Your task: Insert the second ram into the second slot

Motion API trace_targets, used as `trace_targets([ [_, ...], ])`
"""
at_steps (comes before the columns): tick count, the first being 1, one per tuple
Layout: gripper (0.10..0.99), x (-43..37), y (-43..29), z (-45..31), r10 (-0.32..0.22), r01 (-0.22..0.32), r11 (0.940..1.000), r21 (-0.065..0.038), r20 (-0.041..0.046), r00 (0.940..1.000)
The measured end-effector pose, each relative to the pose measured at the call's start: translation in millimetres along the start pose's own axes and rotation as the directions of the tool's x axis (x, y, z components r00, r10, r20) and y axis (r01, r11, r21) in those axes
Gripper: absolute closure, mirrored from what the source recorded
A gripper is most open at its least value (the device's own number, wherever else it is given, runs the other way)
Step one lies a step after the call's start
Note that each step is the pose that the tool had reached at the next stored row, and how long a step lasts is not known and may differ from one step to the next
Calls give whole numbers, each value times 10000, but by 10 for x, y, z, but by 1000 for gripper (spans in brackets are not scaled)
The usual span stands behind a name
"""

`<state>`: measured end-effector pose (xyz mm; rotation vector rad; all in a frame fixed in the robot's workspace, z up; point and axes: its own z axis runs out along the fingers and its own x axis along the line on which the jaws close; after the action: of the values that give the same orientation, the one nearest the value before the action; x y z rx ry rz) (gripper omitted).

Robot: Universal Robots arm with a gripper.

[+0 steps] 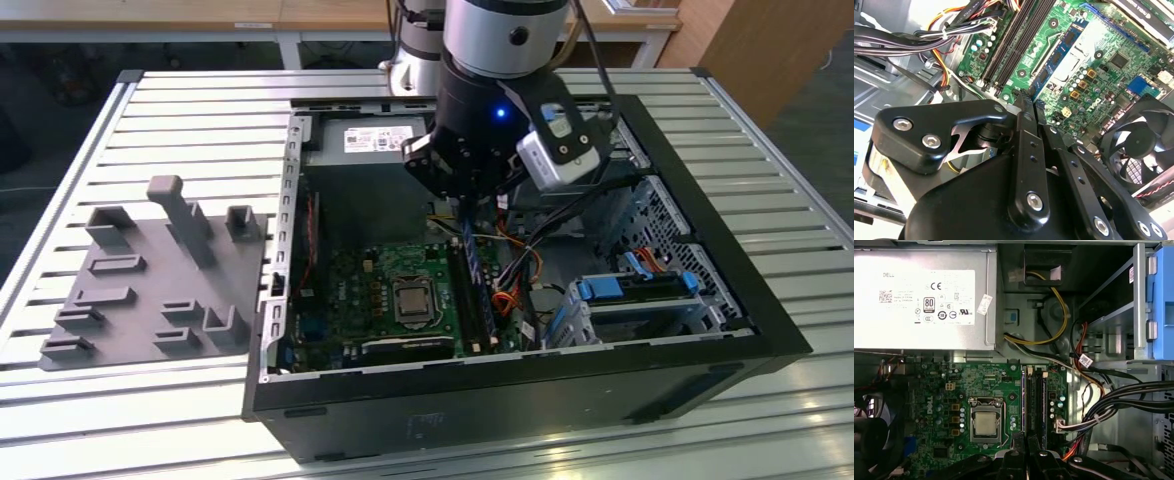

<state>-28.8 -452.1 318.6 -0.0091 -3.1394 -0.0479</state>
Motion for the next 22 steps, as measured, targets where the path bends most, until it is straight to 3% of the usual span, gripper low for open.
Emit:
trace_targets([
  [22,949,0,-5,156,1,-1,10000,1,-30,10000],
])
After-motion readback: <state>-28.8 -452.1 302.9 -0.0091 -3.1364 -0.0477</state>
